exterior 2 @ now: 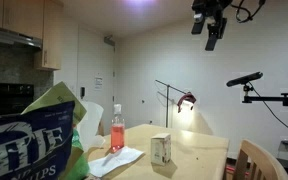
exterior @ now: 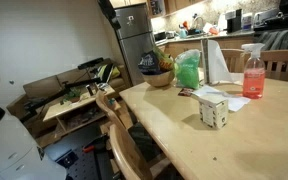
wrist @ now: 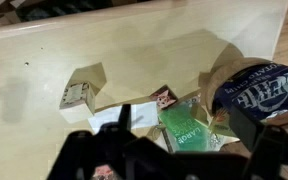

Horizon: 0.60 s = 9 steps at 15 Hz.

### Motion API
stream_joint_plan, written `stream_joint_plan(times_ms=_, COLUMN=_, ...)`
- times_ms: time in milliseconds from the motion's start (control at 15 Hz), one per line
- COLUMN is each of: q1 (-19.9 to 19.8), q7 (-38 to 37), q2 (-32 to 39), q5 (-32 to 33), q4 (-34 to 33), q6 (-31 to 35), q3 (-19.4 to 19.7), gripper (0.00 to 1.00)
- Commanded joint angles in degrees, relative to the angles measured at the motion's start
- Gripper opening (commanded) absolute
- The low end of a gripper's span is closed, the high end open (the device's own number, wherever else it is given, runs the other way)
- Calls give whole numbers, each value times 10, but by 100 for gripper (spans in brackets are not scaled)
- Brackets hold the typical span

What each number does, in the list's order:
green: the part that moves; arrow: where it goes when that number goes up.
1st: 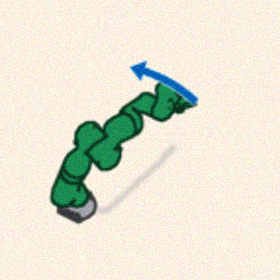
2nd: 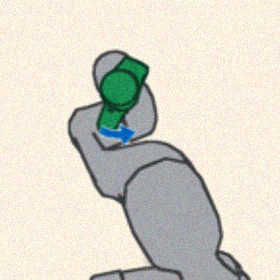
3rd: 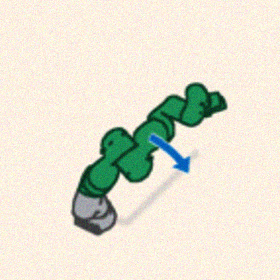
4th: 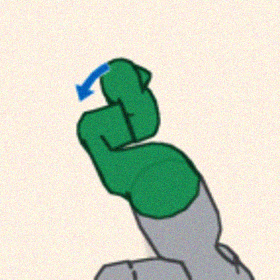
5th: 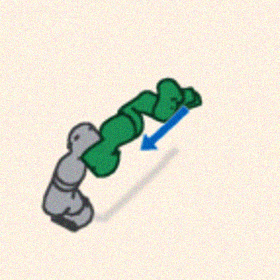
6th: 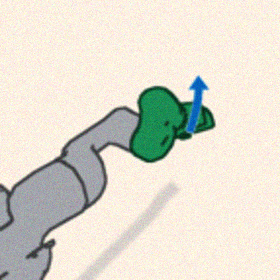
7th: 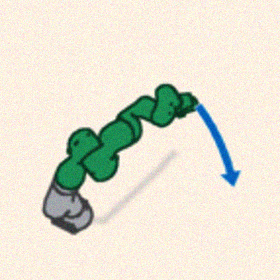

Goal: Open the white box and remove one tea bag from the box and place it on the table

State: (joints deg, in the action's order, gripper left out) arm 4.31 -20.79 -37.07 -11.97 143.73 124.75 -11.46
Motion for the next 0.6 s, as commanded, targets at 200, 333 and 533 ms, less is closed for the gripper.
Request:
stream_joint_plan(times_ms=200, q1=-35, q7=-37, q2=16, q5=47, q4=-8, q6=13, q3=-19, gripper=100)
stream_joint_plan(times_ms=333, q1=-30, q7=-30, q2=19, q5=48, q4=-8, q6=28, q3=-7, gripper=100)
stream_joint_plan(times_ms=533, q1=-21, q7=-18, q2=13, q5=40, q4=-1, q6=31, q3=2, gripper=100)
